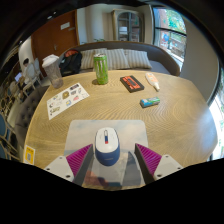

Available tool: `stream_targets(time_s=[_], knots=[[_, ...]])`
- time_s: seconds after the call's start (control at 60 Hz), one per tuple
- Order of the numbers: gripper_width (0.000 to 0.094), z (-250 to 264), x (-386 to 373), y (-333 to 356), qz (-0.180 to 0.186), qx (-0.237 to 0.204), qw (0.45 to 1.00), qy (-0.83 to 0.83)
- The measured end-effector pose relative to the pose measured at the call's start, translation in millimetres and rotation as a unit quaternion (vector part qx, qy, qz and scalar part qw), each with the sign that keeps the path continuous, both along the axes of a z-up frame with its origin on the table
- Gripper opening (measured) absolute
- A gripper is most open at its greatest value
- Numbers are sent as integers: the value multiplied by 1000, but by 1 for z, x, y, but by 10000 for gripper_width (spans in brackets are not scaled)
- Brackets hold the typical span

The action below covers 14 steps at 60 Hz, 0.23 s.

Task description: Arrange mouse

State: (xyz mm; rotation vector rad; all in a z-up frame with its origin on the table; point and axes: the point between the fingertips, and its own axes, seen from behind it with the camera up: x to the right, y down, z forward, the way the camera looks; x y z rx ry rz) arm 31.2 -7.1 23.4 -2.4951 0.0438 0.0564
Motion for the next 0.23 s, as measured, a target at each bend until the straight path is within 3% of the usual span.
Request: stream_targets(time_s=[0.233], knots=[[846,38,48,-73,4,-20,1000,11]])
